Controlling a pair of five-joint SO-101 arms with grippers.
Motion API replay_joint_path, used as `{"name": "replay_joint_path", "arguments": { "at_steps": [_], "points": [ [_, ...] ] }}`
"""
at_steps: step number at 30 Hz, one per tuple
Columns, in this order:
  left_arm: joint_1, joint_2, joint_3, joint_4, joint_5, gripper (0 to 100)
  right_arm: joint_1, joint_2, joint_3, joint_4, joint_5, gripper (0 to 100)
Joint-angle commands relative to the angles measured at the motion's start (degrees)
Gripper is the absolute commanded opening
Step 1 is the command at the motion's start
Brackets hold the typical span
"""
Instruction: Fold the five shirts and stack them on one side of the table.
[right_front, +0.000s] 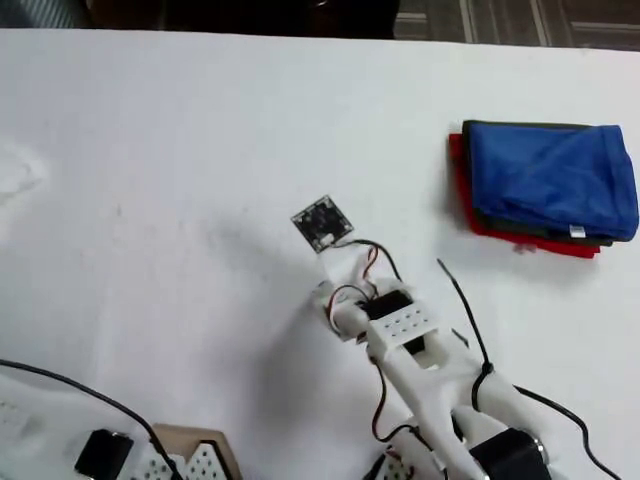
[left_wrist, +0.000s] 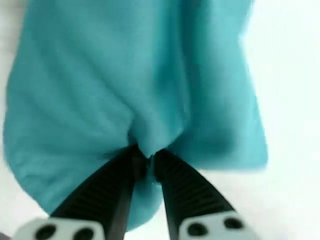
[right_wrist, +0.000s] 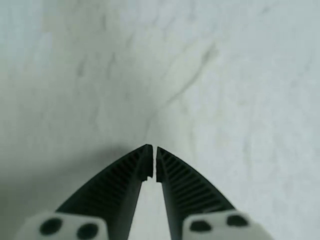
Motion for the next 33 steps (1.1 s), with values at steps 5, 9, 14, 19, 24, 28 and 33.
{"name": "replay_joint_path", "arguments": {
  "at_steps": [5, 9, 14, 19, 24, 28, 33],
  "points": [
    [13.80, -0.26, -16.13, 25.85, 10.81, 3, -0.40, 0.13, -1.67, -0.84, 0.00, 2.4],
    [22.68, -0.35, -22.64, 33.76, 15.03, 3, -0.13, 0.13, -1.67, -0.84, -0.44, 2.3],
    [31.47, -6.07, -23.08, 33.67, 16.79, 3, 0.13, 0.13, -1.67, -2.15, -0.53, 2.1],
    [39.74, -16.18, -22.99, 33.67, 16.88, 3, 0.13, 0.13, -1.49, -2.51, -0.53, 2.1],
    [47.56, -27.16, -22.99, 33.67, 16.88, 3, 0.13, 0.13, -1.49, -2.51, -0.53, 2.1],
    [55.12, -34.11, -22.99, 33.67, 16.88, 3, 0.13, 0.13, -1.49, -2.51, -0.53, 2.1],
    [63.21, -38.33, -22.99, 33.67, 20.13, 3, 0.13, 0.13, -1.49, -2.51, -0.53, 2.1]
  ]
}}
